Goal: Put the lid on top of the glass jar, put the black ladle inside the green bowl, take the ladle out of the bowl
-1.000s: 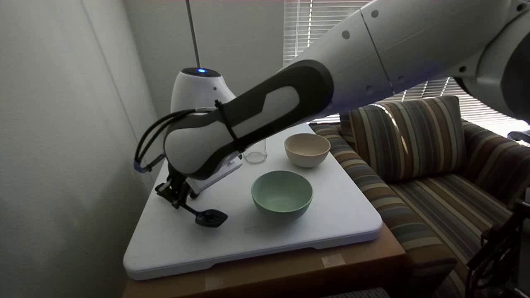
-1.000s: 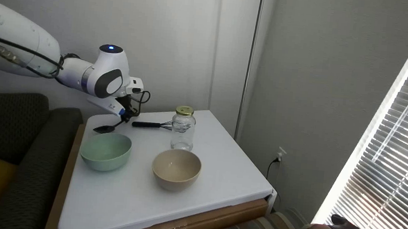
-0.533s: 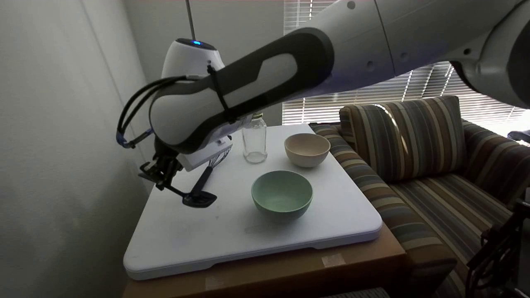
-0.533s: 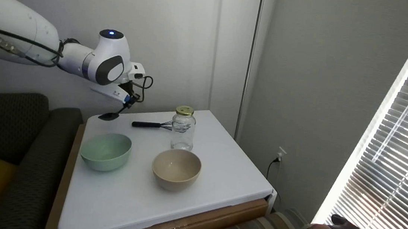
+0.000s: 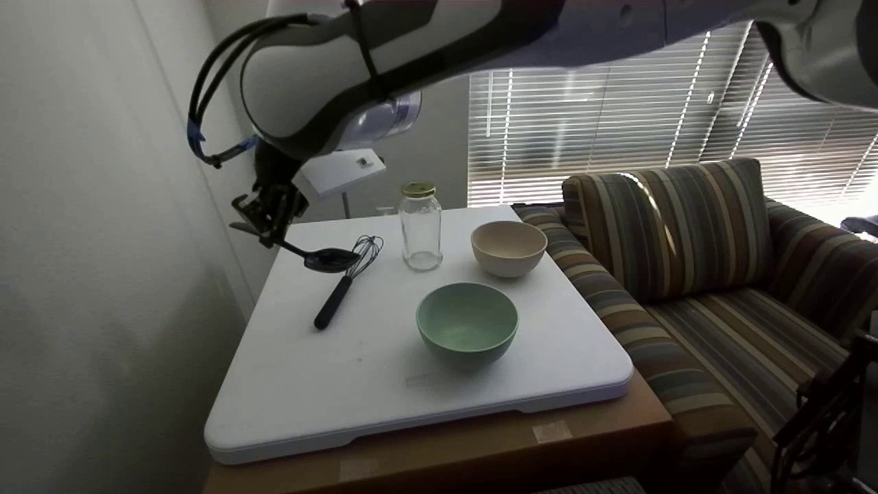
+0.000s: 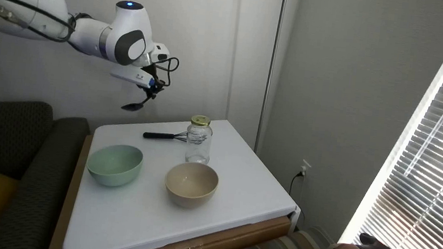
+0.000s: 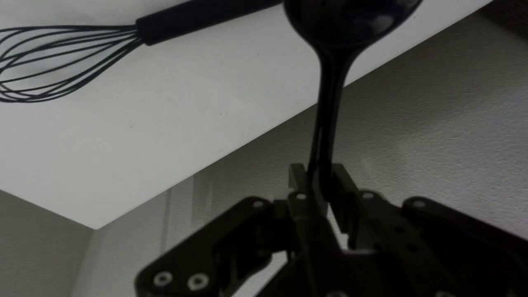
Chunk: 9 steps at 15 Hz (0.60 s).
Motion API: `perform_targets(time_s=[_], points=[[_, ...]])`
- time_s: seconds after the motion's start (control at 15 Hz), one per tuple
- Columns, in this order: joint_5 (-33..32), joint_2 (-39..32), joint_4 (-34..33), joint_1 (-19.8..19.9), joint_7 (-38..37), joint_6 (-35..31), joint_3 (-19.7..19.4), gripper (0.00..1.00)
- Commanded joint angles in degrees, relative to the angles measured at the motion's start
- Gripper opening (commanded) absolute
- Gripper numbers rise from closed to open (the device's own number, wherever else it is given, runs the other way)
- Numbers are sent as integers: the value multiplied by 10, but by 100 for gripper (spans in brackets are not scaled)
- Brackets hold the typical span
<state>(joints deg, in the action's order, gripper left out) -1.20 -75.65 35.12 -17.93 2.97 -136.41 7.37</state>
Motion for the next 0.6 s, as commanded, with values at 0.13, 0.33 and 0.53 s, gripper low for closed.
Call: perform_targets(time_s=[0.13,0.33,0.53], points=[[-35,90,63,7,-9,110,-47,4],[-41,128,100,14,13,144,-57,4],[-38,169,165,26,54,139,-52,4]])
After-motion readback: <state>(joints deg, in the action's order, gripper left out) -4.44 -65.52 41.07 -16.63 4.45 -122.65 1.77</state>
